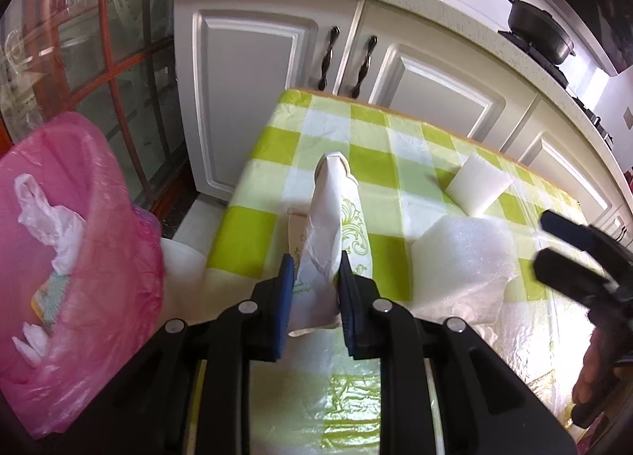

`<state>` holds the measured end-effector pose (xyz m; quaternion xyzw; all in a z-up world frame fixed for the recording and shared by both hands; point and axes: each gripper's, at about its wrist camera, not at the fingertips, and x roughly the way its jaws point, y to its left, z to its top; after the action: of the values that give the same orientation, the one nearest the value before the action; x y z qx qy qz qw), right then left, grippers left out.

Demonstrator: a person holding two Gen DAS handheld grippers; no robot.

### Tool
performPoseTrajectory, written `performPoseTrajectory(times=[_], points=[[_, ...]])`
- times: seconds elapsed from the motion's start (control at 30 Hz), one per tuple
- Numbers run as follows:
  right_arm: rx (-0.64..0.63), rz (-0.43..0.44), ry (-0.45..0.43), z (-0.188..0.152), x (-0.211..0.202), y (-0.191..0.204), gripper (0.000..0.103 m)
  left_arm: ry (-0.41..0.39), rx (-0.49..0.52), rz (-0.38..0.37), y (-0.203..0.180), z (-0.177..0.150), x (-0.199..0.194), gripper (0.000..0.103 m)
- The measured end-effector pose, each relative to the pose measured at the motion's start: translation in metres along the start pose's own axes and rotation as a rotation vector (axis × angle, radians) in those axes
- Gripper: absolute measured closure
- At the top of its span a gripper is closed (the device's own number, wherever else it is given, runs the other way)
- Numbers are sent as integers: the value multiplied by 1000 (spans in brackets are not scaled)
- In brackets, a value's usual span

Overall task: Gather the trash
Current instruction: 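Grasp the white paper cup with the left tool while the right tool grasps a foam sheet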

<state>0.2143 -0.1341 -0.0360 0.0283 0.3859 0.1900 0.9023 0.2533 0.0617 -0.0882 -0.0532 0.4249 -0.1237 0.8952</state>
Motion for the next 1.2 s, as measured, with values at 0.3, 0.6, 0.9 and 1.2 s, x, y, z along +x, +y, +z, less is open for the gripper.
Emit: performPoseTrajectory(times=[0.3,0.6,0.9,1.2], points=[[-25,-40,79,1,35,19,20,-68,1,9,8,8,-40,82],[-29,-74,99,4,42,17,38,-129,-16,6,20,11,-74,82],[-18,-90,17,22,12,12,38,-185,-34,30,36,11,-104,82],[-65,-49,-66,50,-13,43,38,-256,-70,99,68,15,-148,82]])
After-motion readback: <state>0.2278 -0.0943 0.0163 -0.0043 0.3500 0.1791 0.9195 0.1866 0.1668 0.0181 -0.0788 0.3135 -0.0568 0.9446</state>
